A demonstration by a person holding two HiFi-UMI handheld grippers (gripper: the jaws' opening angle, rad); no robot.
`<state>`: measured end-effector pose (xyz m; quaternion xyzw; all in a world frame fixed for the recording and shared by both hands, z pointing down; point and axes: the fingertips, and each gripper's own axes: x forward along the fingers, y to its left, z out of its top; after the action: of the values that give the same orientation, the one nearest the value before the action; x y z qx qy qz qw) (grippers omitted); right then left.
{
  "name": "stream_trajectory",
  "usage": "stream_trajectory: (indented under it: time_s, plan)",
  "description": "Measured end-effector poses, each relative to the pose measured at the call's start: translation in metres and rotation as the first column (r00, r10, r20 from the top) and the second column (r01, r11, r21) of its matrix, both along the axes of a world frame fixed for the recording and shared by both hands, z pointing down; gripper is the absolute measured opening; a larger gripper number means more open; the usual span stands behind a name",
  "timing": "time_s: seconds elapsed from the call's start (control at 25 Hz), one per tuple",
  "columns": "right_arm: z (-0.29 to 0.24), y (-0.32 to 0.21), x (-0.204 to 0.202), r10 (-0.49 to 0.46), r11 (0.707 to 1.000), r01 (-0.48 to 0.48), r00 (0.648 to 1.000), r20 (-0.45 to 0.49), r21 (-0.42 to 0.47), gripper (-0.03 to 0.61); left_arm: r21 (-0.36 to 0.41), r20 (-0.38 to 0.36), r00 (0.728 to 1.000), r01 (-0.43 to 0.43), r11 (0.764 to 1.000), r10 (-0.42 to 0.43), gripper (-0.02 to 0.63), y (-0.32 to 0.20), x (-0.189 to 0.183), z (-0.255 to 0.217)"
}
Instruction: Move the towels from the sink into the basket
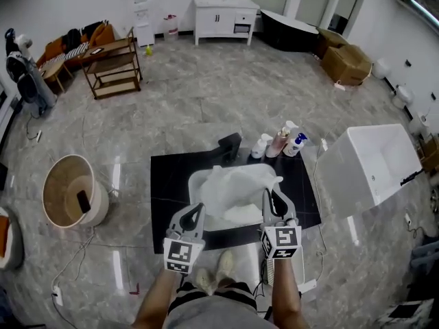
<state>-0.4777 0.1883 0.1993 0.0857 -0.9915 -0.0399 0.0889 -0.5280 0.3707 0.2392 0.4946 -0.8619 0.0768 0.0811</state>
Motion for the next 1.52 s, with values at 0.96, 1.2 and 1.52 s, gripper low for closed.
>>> stream_trajectory:
  time_s: [0.96,1.2,1.52]
  plan:
    - [-0.060,-0.064,0.297,0.482,0.870,-0.490,0.869,0.112,0.052,0.023,0.040,0.078,0.918,-0.392,0.919,0.388,0.009,-0.092,0.176,-0.036]
    - [-0.068,-0.101,0.416,0.610,0.783,-0.620,0.781,0.133,0.048,0.023,0.037,0.088,0.868,-0.494,0.869,0.489,0.009,-0.149,0.257,-0.043]
    - [-0.070,-0.142,0.572,0.723,0.680,-0.732,0.680,0.122,0.045,0.023,0.025,0.092,0.798,-0.599,0.800,0.595,0.009,-0.209,0.389,-0.046]
